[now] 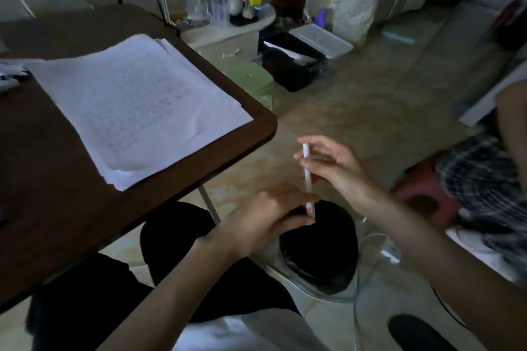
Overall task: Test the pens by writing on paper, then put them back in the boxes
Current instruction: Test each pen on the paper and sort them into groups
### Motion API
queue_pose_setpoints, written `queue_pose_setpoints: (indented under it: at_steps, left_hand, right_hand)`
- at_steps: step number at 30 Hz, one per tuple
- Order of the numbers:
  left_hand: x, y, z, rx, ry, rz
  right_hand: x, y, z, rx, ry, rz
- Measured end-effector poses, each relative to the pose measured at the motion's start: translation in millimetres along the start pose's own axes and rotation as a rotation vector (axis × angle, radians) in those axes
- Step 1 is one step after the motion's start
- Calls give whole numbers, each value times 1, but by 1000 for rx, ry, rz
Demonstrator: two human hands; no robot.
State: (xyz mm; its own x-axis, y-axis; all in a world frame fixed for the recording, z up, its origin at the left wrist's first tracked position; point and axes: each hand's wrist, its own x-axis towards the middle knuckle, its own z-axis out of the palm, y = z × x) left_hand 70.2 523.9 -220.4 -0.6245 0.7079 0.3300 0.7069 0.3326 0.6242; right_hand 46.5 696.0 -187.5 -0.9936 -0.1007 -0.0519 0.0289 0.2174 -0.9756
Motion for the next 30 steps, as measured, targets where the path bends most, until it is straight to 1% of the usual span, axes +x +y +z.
queue_pose_setpoints:
  at_steps: [3,5,7,9,10,12,15,17,19,22,24,28,30]
  left_hand:
    - [12,-12,31,-71,-154,-136]
    - [15,-22,43,-15,-271,-260]
    - [12,-33,49,133,-372,-322]
    - [8,-41,51,217,-374,-304]
    - [6,-44,50,217,-356,-293]
    - [1,-48,46,206,-303,-278]
    - [-1,-44,27,237,-206,-251]
    - [-3,-32,5,305,-83,-187]
    - [-5,-14,-25,349,34,-154]
    - [-15,1,-75,372,170,-165]
    - [-29,-1,-108,391,245,-208]
    - [-81,-16,-164,494,350,-414]
    - [-115,-24,-188,528,368,-502]
  right_hand:
    - [8,54,-28,-81,129,129]
    - [12,99,-45,-159,147,260]
    - [12,137,-57,-286,48,409]
    - [9,158,-62,-381,-51,512]
    - [12,164,-63,-387,-43,520]
    - [23,162,-60,-400,33,469]
    - [47,130,-48,-380,129,285]
    - [54,79,-35,-363,145,106]
    - [57,20,-18,-368,126,-88]
    - [63,-44,16,-327,32,-266]
    - [74,-68,46,-328,-59,-322]
    - [94,-99,123,-360,-276,-420]
    - [103,-111,168,-411,-397,-468]
